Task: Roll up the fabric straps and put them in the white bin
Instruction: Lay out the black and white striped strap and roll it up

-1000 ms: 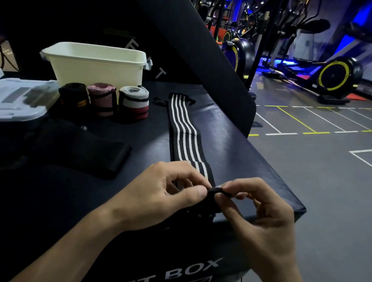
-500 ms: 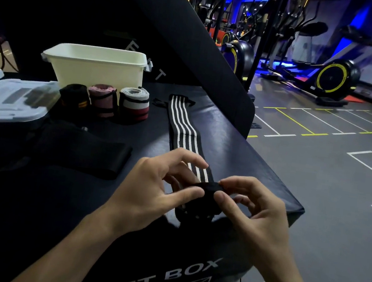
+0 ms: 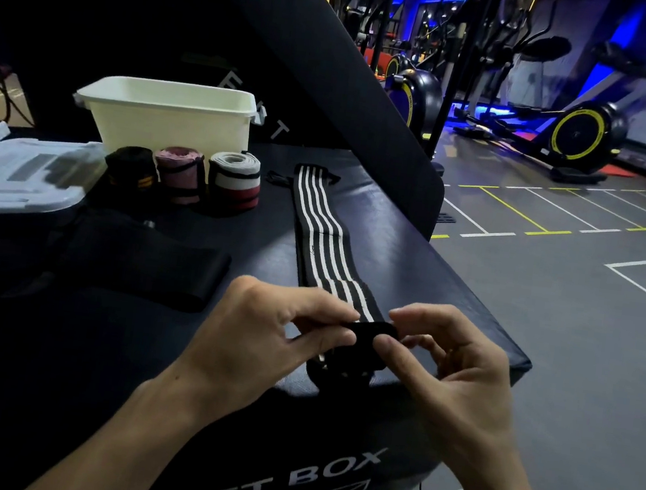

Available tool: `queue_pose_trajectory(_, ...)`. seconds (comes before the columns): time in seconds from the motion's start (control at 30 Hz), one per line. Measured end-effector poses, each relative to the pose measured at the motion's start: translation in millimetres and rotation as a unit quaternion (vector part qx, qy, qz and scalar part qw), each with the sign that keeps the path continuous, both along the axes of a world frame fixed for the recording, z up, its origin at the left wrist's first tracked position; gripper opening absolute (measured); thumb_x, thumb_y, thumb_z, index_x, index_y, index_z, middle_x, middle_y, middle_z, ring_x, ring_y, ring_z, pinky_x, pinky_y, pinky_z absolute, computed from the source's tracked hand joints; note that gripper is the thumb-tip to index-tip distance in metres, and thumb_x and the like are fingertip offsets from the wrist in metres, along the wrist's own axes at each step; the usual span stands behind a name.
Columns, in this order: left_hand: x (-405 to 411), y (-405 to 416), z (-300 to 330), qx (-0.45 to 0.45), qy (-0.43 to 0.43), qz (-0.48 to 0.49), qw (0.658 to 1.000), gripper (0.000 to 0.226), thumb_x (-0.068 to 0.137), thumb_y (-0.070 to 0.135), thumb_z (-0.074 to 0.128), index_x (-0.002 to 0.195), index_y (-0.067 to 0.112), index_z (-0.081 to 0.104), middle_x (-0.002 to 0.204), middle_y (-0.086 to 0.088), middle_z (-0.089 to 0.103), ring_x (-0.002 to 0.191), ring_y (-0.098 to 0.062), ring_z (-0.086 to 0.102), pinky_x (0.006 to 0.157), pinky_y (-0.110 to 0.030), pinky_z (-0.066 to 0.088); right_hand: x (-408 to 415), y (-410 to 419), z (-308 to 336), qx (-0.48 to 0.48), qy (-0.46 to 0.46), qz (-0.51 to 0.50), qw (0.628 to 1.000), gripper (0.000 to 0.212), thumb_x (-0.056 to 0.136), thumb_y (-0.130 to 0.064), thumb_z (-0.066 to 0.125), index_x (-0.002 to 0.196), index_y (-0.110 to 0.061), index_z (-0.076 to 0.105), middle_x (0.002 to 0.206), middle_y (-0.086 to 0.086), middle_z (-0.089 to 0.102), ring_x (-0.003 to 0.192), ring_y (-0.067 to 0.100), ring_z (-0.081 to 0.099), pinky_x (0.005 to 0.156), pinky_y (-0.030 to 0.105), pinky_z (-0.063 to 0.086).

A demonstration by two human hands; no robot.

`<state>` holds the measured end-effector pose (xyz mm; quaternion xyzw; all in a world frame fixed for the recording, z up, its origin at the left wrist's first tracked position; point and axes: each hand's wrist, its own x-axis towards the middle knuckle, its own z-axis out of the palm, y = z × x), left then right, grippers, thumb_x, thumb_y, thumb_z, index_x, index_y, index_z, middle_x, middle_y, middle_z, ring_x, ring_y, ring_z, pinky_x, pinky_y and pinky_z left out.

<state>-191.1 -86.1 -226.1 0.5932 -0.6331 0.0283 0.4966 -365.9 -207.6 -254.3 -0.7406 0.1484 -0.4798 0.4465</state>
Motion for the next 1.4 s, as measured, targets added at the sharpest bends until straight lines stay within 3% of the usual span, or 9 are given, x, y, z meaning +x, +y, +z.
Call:
queue_pose_trajectory(0.27, -3, 1, -2, 0.000, 0.001, -0.020, 1.000, 0.018, 0.081, 0.018, 0.085, 0.099, 0.017, 0.083, 0.094, 0.016, 0.079, 0.084, 0.006, 0.073, 0.078, -0.014, 0.056, -4, -6, -2, 0.054, 0.086, 0.080, 0.992, 0.015, 0.089, -0.023, 0.072, 0.102, -0.028, 0.078, 0.100, 0.003, 0.078, 0.091, 0.025, 0.075, 0.084, 0.044, 0.060)
queue_pose_trajectory(0.57, 2, 1, 7, 0.134, 0.142, -0.083, 0.977, 0.011, 0.091, 0.025, 0.074, 0.100, 0.020, 0.079, 0.092, 0.006, 0.079, 0.089, -0.016, 0.076, 0.083, -0.025, 0.058, -3, -4, -4, 0.031, 0.082, 0.073, 0.993, 0.011, 0.091, -0.020, 0.069, 0.094, -0.027, 0.077, 0.091, -0.002, 0.078, 0.086, 0.015, 0.075, 0.075, 0.023, 0.057)
queue_pose_trajectory(0.73, 27, -30, 0, 0.174, -0.034, 0.005, 0.984, 0.021, 0.103, 0.030, 0.060, 0.118, 0.026, 0.075, 0.124, 0.015, 0.070, 0.120, -0.002, 0.061, 0.104, -0.028, 0.046, -1, -2, -4, 0.007, 0.085, 0.062, 0.994, 0.007, 0.091, -0.021, 0.070, 0.094, -0.020, 0.076, 0.090, -0.003, 0.077, 0.085, 0.014, 0.074, 0.077, 0.027, 0.058)
queue_pose_trajectory(0.83, 37, -61, -1, 0.272, -0.149, 0.039, 0.950, 0.040, 0.105, 0.044, 0.050, 0.143, 0.034, 0.058, 0.159, 0.010, 0.043, 0.146, -0.006, 0.033, 0.123, -0.030, 0.024, 2, 1, -8, -0.011, 0.101, 0.069, 0.992, 0.008, 0.091, -0.023, 0.071, 0.095, -0.018, 0.075, 0.088, -0.004, 0.077, 0.084, 0.015, 0.074, 0.076, 0.031, 0.058)
queue_pose_trajectory(0.9, 41, -77, -1, 0.355, -0.207, 0.075, 0.908, 0.051, 0.105, 0.053, 0.041, 0.154, 0.038, 0.043, 0.167, 0.009, 0.028, 0.153, -0.011, 0.022, 0.123, -0.032, 0.017, 2, 2, -9, -0.006, 0.107, 0.086, 0.990, 0.009, 0.091, -0.023, 0.071, 0.095, -0.017, 0.076, 0.088, -0.003, 0.077, 0.083, 0.016, 0.074, 0.074, 0.033, 0.059)
queue_pose_trajectory(1.07, 68, -97, -5, 0.388, -0.185, 0.165, 0.888, 0.044, 0.104, 0.055, 0.043, 0.144, 0.042, 0.052, 0.151, 0.016, 0.050, 0.141, -0.017, 0.044, 0.107, -0.047, 0.043, -2, 4, -9, 0.010, 0.129, 0.116, 0.985, 0.005, 0.091, -0.017, 0.074, 0.095, -0.017, 0.078, 0.089, -0.004, 0.078, 0.084, 0.017, 0.075, 0.075, 0.035, 0.060)
queue_pose_trajectory(1.23, 78, -123, 0, 0.354, -0.078, 0.247, 0.899, 0.013, 0.093, 0.048, 0.068, 0.099, 0.038, 0.072, 0.113, 0.007, 0.066, 0.115, -0.024, 0.061, 0.093, -0.042, 0.051, -5, 4, -8, 0.047, 0.120, 0.139, 0.982, 0.006, 0.091, -0.015, 0.075, 0.096, -0.016, 0.078, 0.089, 0.000, 0.078, 0.084, 0.019, 0.076, 0.077, 0.034, 0.061)
queue_pose_trajectory(1.3, 81, -135, 2, 0.361, -0.016, 0.287, 0.887, 0.016, 0.086, 0.048, 0.076, 0.087, 0.033, 0.071, 0.109, 0.005, 0.071, 0.112, -0.025, 0.065, 0.090, -0.037, 0.050, -7, 3, -9, 0.053, 0.123, 0.145, 0.980, 0.008, 0.091, -0.013, 0.075, 0.099, -0.015, 0.077, 0.091, -0.001, 0.079, 0.086, 0.019, 0.077, 0.079, 0.035, 0.061)
queue_pose_trajectory(1.4, 90, -147, 8, 0.408, 0.014, 0.347, 0.844, 0.050, 0.075, 0.060, 0.083, 0.105, 0.022, 0.071, 0.119, -0.005, 0.070, 0.118, -0.031, 0.063, 0.095, -0.042, 0.049, -9, 2, -10, 0.057, 0.126, 0.155, 0.978, 0.010, 0.091, -0.014, 0.076, 0.100, -0.016, 0.077, 0.091, -0.002, 0.079, 0.087, 0.017, 0.077, 0.080, 0.033, 0.061)
